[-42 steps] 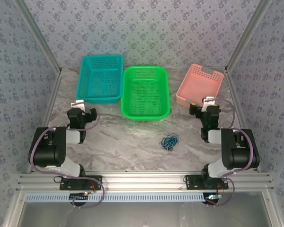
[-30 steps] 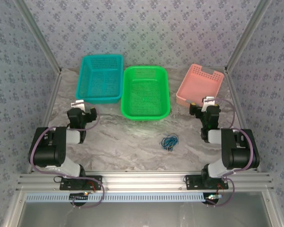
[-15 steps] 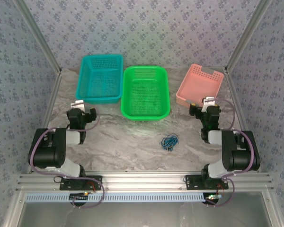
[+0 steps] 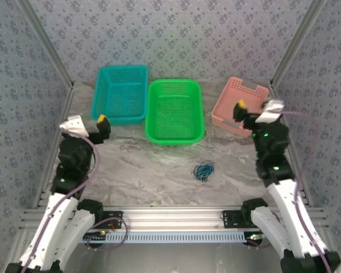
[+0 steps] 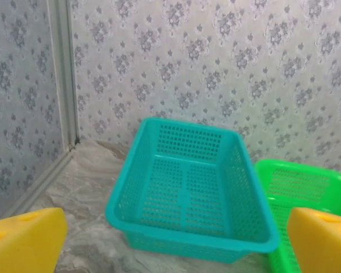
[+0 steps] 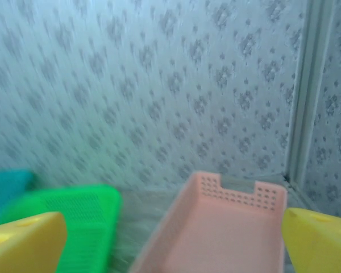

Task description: Untangle the cables

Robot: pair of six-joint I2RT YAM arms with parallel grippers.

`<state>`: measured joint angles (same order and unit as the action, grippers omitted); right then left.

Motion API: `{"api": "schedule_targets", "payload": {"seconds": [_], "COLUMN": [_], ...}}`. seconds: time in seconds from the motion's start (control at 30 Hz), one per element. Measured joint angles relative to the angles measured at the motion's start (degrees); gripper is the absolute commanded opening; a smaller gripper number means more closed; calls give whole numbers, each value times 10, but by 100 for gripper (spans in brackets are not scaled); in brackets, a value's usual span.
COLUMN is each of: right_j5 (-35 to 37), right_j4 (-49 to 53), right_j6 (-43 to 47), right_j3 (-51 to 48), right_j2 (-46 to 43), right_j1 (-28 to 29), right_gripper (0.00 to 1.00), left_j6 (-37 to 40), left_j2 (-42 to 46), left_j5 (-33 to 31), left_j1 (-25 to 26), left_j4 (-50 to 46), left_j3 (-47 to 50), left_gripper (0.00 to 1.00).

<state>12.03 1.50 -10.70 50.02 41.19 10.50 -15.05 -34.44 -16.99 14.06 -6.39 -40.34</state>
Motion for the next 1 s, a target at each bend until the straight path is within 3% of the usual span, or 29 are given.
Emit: {"api": "schedule_targets", "payload": {"seconds": [0.03, 0.1, 0.17, 0.2, 0.27, 0.4, 0.5, 0.63, 0.73, 0.8, 0.9, 1.0], "right_j5": [-12, -60, -102, -111, -109, -99, -99, -85, -61, -47, -49, -64], "right_j4": [44, 113, 177, 208, 245, 284, 309, 317, 335, 354, 371, 367], "right_j6": [-35, -90, -136, -163, -216, -316, -365, -396, -418, -421, -409, -389], "right_j3": [56, 131, 159, 156, 110, -53, -130, -129, -120, -114, -62, 21], "right_j2": [1, -1, 7, 17, 41, 119, 163, 173, 163, 137, 117, 162], "right_j1": [-2, -7, 6, 29, 103, 247, 274, 273, 256, 211, 89, -37], "right_gripper": [99, 73, 50, 46, 46, 53, 54, 54, 61, 69, 70, 71], "left_j6": [-27, -86, -141, -167, -207, -283, -340, -400, -428, -438, -445, -445], "left_j2": [-11, -27, -42, -57, -90, -133, -146, -209, -275, -314, -342, -334], "left_j5": [17, 94, 169, 203, 235, 197, 142, 80, 59, 51, 40, 27], "left_j1": [-6, -24, -28, -19, 38, 287, 431, 520, 548, 555, 555, 555], "left_j4": [-39, -82, -115, -131, -158, -184, -191, -169, -132, -117, -104, -101], "left_j3": [-40, -93, -111, -113, -108, -41, 11, 40, 39, 33, 19, 6], "left_gripper": [99, 94, 75, 69, 66, 64, 57, 51, 49, 48, 47, 48]}}
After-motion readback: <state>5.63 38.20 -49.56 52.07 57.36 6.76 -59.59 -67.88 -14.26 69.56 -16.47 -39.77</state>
